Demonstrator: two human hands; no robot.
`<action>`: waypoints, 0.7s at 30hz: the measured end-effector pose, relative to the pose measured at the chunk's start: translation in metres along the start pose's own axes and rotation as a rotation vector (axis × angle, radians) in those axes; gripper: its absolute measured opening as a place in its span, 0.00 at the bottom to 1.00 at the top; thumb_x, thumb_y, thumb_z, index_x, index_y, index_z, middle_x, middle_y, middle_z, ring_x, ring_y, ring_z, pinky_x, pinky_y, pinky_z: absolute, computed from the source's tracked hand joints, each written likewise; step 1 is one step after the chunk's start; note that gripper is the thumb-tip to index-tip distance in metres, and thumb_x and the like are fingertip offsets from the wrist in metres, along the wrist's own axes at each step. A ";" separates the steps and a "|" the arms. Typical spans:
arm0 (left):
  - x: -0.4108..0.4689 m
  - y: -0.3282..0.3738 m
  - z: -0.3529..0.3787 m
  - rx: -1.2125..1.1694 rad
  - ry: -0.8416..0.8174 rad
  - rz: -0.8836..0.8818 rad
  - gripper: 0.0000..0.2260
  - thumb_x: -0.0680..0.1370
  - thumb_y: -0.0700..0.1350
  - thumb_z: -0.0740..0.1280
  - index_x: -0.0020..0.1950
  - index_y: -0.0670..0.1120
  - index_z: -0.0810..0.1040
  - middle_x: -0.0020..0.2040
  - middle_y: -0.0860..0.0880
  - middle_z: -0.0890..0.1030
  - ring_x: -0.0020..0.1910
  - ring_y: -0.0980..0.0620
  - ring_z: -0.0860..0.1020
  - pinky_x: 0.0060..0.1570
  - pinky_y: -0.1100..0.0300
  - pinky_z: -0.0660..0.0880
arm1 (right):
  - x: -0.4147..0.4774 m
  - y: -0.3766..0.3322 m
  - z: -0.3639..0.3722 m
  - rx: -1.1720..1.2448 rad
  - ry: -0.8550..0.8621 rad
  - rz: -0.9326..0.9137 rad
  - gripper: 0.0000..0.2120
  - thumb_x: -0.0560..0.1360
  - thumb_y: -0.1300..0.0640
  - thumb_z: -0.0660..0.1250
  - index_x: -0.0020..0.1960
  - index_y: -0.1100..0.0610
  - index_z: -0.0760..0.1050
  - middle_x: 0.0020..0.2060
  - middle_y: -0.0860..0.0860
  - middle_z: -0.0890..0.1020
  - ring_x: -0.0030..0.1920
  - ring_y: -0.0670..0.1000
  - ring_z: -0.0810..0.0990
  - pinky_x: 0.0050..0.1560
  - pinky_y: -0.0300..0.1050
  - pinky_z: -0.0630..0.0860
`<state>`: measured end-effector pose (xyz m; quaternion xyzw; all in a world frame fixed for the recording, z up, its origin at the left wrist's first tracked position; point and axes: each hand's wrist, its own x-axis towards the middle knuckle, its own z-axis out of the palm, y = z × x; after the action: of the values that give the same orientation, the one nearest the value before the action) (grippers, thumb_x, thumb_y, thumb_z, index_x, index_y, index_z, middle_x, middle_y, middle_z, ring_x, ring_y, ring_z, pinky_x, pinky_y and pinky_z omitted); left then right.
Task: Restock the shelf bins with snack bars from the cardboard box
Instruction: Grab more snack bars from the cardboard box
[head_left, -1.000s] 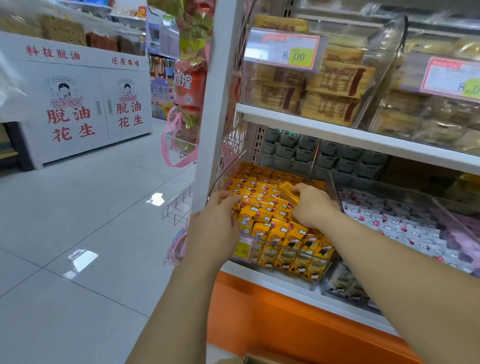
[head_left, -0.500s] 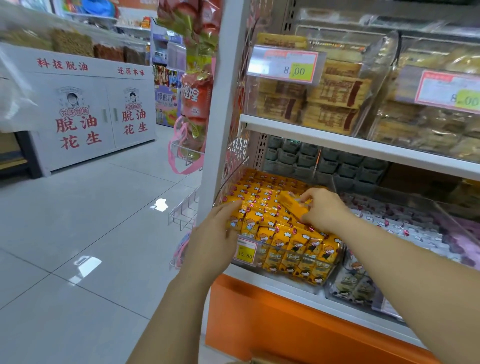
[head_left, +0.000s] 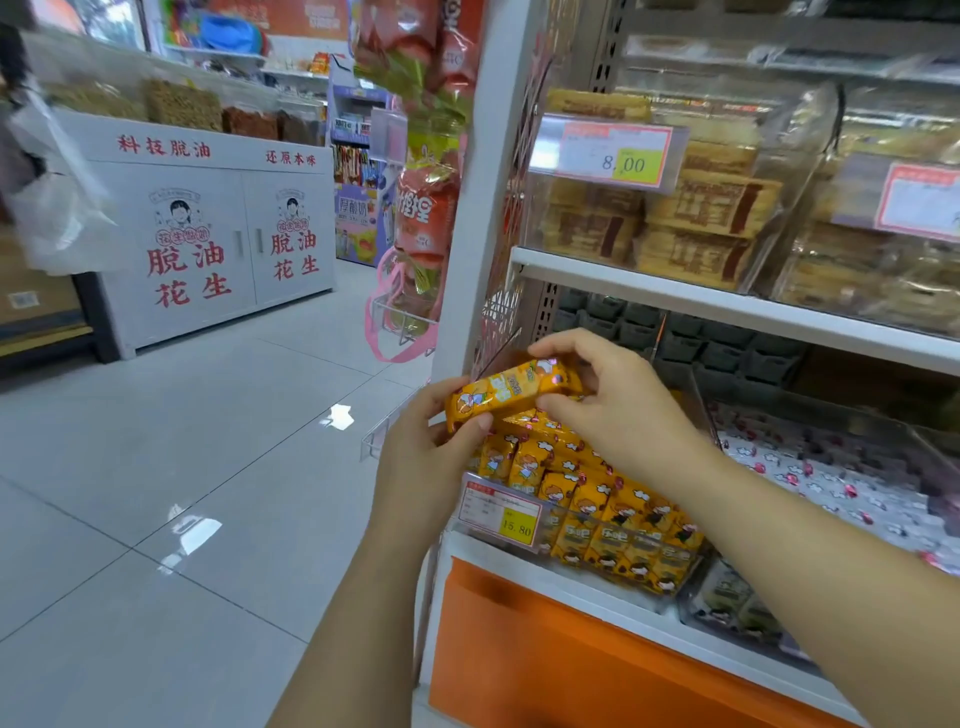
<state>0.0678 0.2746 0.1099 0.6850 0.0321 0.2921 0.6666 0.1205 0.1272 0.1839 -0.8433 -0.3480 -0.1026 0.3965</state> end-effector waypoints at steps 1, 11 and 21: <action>0.000 0.000 0.000 -0.014 0.033 -0.004 0.12 0.77 0.42 0.68 0.57 0.55 0.74 0.51 0.58 0.79 0.45 0.64 0.80 0.36 0.74 0.74 | 0.003 0.000 0.004 0.068 0.008 0.028 0.18 0.72 0.60 0.71 0.56 0.43 0.72 0.51 0.42 0.78 0.51 0.44 0.80 0.54 0.47 0.79; 0.009 0.010 -0.010 -0.472 0.102 -0.060 0.16 0.76 0.37 0.68 0.56 0.57 0.77 0.57 0.53 0.79 0.55 0.56 0.80 0.44 0.64 0.78 | 0.016 -0.006 0.019 0.191 -0.135 0.123 0.15 0.68 0.58 0.76 0.48 0.44 0.74 0.46 0.45 0.80 0.47 0.50 0.82 0.51 0.46 0.80; 0.011 -0.001 -0.018 -0.226 0.247 -0.111 0.11 0.77 0.37 0.67 0.49 0.55 0.77 0.49 0.54 0.82 0.53 0.53 0.80 0.54 0.59 0.77 | 0.027 0.006 0.052 0.057 0.043 0.039 0.28 0.69 0.57 0.75 0.59 0.45 0.61 0.48 0.45 0.79 0.47 0.46 0.80 0.46 0.42 0.79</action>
<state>0.0694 0.2955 0.1119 0.5616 0.1186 0.3387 0.7455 0.1389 0.1767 0.1577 -0.8358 -0.3257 -0.1032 0.4298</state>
